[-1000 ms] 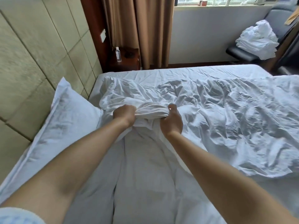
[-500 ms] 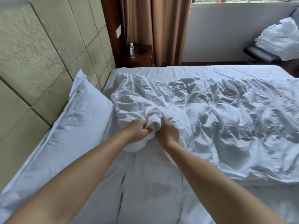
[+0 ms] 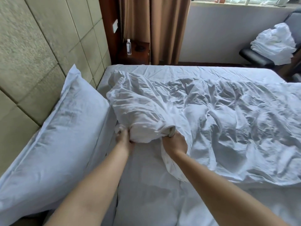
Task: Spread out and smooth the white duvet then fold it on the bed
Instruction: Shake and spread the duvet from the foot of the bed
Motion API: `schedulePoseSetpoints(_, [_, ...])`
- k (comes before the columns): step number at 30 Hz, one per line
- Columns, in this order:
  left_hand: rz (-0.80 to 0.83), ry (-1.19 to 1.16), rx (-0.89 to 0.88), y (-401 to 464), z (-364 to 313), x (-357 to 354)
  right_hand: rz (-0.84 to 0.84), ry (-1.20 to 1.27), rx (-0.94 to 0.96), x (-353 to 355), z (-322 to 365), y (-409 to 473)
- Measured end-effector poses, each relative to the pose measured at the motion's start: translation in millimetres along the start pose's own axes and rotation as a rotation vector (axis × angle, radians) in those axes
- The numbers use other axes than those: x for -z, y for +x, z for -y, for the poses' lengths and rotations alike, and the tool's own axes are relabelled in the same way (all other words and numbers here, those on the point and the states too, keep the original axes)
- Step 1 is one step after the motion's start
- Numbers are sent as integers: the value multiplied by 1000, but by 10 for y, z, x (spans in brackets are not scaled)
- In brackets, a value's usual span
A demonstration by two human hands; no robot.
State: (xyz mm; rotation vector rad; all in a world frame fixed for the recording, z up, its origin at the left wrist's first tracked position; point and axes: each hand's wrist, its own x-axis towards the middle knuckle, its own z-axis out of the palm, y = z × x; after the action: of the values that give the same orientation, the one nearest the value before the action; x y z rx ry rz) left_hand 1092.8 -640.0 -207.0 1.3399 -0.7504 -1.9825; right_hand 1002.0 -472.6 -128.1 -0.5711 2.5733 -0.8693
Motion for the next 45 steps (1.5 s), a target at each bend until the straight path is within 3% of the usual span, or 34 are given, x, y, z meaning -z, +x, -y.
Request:
schedulePoseSetpoints(1, [-89,54,-114,-22,-179,-44,20,-40,2,3,-8,24])
schedulePoseSetpoints(3, [-119,60,-297,-258,-640,-209,98,-133,50,-46,-47,98])
schedulePoseSetpoints(6, [-9,201,-594,-660,-1141,-417,460,-305,189,-195,-23,141])
schedulePoseSetpoints(8, [25,481,-870,-964,-1146,-371,650,-383,229,-321,44,125])
schedulePoseSetpoints(10, [137,840,-1168,-1128,-849,-144,712,-357,185,-381,127,140])
schedulePoseSetpoints(11, [234,951,-1161,-1119,-653,15,730,-336,178,-368,169,148])
schedulePoseSetpoints(12, [332,1081,-1016,-1133,-468,189,711,-295,168,-344,190,163])
schedulePoseSetpoints(15, [457,1364,-204,-999,-75,656,520,-58,114,-349,101,211])
schedulePoseSetpoints(17, [556,1600,109,-853,-17,901,481,26,64,-425,26,227])
schedulePoseSetpoints(18, [598,1712,183,-831,-34,973,510,56,56,-494,-9,228])
schedulePoseSetpoints(21, [534,1772,191,-749,20,1110,579,89,121,-688,-52,134])
schedulePoseSetpoints(25, [328,1421,13,-839,15,1050,660,-109,232,-962,-116,-4])
schedulePoseSetpoints(28, [201,1215,27,-790,78,1072,702,-89,200,-1082,-131,-59])
schedulePoseSetpoints(32, [37,1393,-66,-632,192,1154,716,-9,180,-1180,-123,-64])
schedulePoseSetpoints(35, [73,1522,-130,-509,270,1120,701,-48,191,-1209,-167,-76])
schedulePoseSetpoints(38, [68,1463,-207,-421,292,1043,645,-65,248,-1195,-155,-60])
schedulePoseSetpoints(45, [218,1470,-158,-472,244,1145,596,2,182,-1243,42,26])
